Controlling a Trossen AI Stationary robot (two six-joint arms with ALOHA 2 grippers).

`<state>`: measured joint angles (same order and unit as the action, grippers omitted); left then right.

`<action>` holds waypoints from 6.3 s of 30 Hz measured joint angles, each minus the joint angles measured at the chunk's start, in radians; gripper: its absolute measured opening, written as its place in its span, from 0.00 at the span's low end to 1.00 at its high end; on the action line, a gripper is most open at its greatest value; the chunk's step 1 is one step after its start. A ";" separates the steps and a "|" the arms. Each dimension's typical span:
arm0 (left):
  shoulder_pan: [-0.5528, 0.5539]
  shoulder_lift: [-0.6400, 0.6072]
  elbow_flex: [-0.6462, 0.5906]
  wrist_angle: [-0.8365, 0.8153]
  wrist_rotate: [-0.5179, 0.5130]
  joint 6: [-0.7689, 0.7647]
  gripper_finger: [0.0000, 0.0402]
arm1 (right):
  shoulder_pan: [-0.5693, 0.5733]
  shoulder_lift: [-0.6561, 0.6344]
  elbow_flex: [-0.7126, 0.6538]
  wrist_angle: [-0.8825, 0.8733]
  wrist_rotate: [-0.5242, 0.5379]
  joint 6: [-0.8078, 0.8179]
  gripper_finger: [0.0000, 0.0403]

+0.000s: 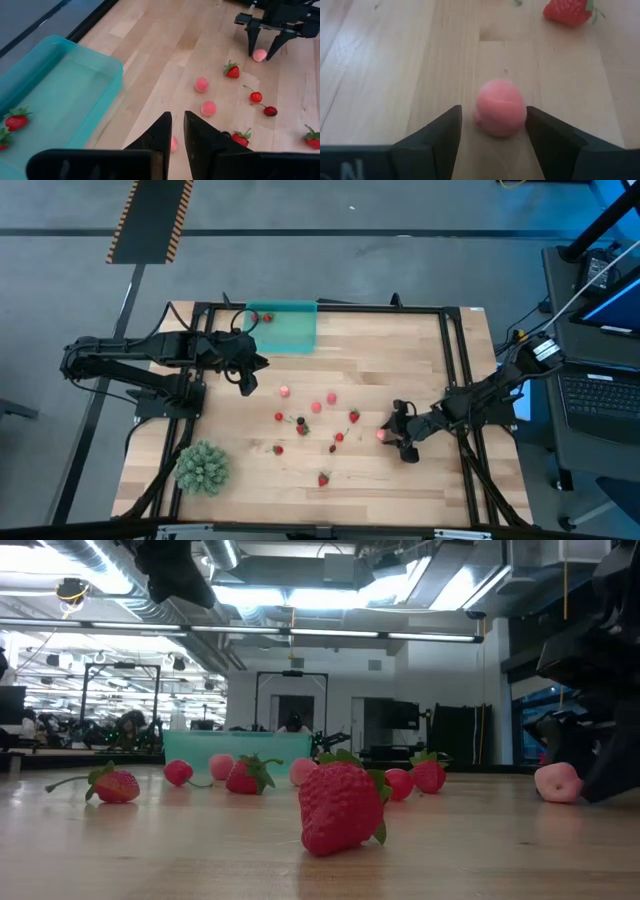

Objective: Pick and placing Produce into tupperware
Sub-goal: Put the pink peach into the blue bin

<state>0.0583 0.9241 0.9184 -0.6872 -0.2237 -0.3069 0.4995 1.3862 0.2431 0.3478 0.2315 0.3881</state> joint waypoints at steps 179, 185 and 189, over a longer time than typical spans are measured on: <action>0.000 0.000 0.000 -0.114 0.001 0.003 0.35 | -1.027 1.204 2.113 -1.051 -0.540 -0.576 0.36; 0.000 0.000 0.000 -0.114 0.001 0.002 0.35 | -1.028 1.204 2.113 -1.048 -0.540 -0.577 0.36; 0.000 0.000 0.000 -0.114 0.001 0.002 0.35 | -1.028 1.204 2.113 -1.048 -0.540 -0.576 0.36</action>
<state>0.0585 0.9237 0.9188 -0.8013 -0.2226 -0.3046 -0.5282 2.5900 2.3558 -0.7002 -0.3080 -0.1884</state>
